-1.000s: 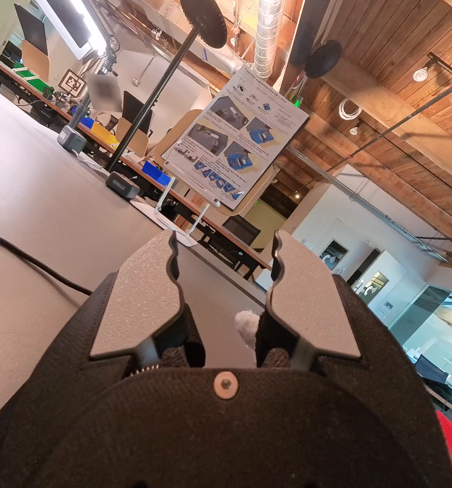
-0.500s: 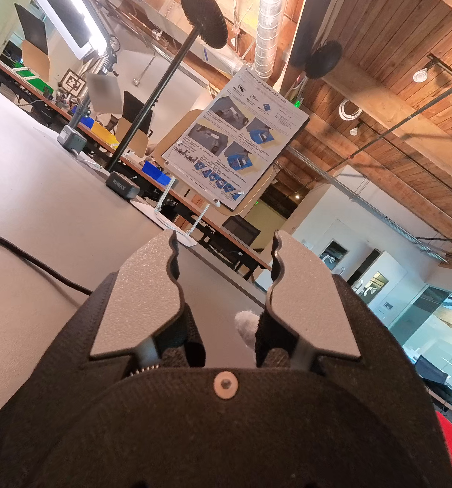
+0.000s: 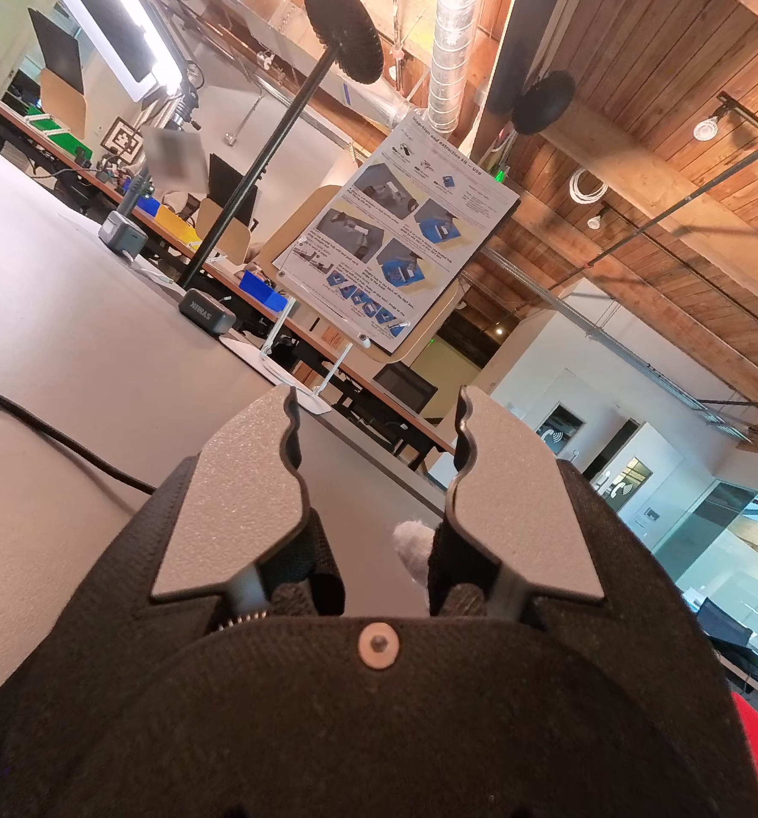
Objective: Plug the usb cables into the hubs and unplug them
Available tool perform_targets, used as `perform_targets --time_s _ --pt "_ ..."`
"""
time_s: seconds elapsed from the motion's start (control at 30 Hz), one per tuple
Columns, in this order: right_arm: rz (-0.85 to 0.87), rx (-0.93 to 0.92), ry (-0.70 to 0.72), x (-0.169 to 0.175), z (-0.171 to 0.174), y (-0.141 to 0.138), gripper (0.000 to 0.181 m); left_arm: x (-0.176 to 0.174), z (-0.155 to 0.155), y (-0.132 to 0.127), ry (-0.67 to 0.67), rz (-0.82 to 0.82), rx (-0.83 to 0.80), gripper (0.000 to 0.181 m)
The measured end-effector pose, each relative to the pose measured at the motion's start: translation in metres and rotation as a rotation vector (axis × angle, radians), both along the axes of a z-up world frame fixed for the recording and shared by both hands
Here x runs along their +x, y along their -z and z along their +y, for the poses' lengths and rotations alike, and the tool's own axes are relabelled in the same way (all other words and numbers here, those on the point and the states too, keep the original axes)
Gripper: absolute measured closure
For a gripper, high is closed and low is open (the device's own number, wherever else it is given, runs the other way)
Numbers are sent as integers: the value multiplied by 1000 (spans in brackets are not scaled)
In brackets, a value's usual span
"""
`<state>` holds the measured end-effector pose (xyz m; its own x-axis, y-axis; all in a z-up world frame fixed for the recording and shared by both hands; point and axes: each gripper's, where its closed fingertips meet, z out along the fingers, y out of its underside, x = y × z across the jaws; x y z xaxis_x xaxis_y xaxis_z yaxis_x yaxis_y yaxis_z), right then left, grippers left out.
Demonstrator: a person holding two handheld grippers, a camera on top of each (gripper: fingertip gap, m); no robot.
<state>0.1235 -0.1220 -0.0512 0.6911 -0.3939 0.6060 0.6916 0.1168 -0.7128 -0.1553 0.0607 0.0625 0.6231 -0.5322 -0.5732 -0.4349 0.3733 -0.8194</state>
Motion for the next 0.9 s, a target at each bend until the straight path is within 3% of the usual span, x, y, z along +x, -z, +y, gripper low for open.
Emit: perform_targets --time_s 0.1,0.2,0.23,0.37,0.5,0.7,0.9 --pt "0 4 -11 -1 -1 -1 113 44 -42 7 330 -118 -102 179" --pt "3 17 -62 -8 -3 -3 110 69 -72 11 543 -216 -166 179" --pt "-5 22 -127 -17 -3 -4 104 75 -79 12 594 -253 -189 179" --pt "21 -4 -598 -86 -16 -5 96 86 -98 22 732 -354 -287 179" --pt "96 -92 -857 -122 -24 -1 91 88 -108 33 821 -426 -385 179" --pt "38 -198 -914 -142 -26 10 113 83 -123 34 974 -502 -462 178" --pt "-44 -246 -876 -148 -21 22 124 79 -138 27 1094 -556 -508 178"
